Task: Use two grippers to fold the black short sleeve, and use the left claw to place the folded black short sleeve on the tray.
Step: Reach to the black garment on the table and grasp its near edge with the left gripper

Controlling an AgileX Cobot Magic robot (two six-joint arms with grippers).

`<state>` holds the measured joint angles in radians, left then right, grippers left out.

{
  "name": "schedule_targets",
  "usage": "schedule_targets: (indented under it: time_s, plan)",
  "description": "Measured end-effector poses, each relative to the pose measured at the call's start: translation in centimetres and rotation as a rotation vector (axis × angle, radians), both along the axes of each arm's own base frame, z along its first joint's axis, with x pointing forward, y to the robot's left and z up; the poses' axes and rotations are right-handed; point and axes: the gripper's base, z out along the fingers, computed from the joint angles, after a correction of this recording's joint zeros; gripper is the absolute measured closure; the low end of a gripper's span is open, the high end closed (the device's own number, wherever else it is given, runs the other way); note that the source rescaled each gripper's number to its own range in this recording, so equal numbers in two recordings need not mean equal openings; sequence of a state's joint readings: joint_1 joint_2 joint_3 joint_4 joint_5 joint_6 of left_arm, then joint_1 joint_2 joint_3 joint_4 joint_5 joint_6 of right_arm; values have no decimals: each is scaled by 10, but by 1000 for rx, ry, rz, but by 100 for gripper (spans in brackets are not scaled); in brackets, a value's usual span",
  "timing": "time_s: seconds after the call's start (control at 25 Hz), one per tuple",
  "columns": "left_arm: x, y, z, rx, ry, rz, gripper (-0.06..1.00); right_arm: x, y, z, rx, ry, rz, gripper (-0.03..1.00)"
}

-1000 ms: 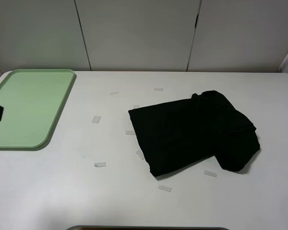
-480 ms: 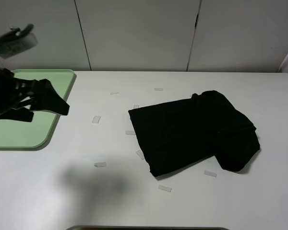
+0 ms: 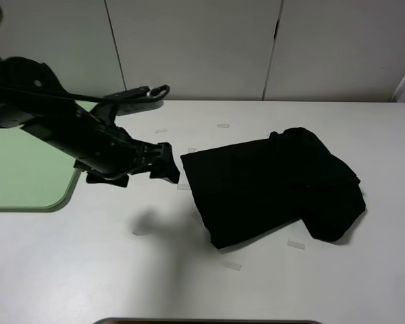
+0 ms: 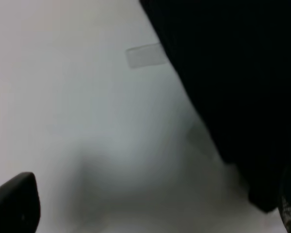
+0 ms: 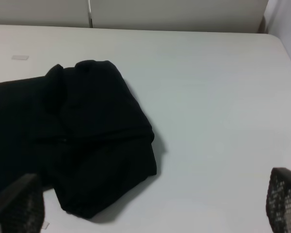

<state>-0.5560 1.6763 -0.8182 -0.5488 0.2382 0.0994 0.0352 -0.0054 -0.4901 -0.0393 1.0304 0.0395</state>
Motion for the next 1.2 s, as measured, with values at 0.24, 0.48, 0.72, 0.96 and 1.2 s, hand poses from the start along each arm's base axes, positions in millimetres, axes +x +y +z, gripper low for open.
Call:
schedule_targets:
  time_s: [0.24,0.48,0.72,0.96,1.2]
  plan:
    - [20,-45,-23,-5,-7,-14,-4,0,0,0,0,0,0,-3]
    - [33,-81,-43,-14,11,-28,-3,0,0,0,0,0,0,-3]
    - [29,-102,-67,-14,48,8,-2,0,0,0,0,0,0,-3]
    - [29,-117,-74,-45,-31,42,-2,0,0,0,0,0,0,-3]
    - [28,-124,-78,-59,-88,50,7,0,0,0,0,0,0,-3]
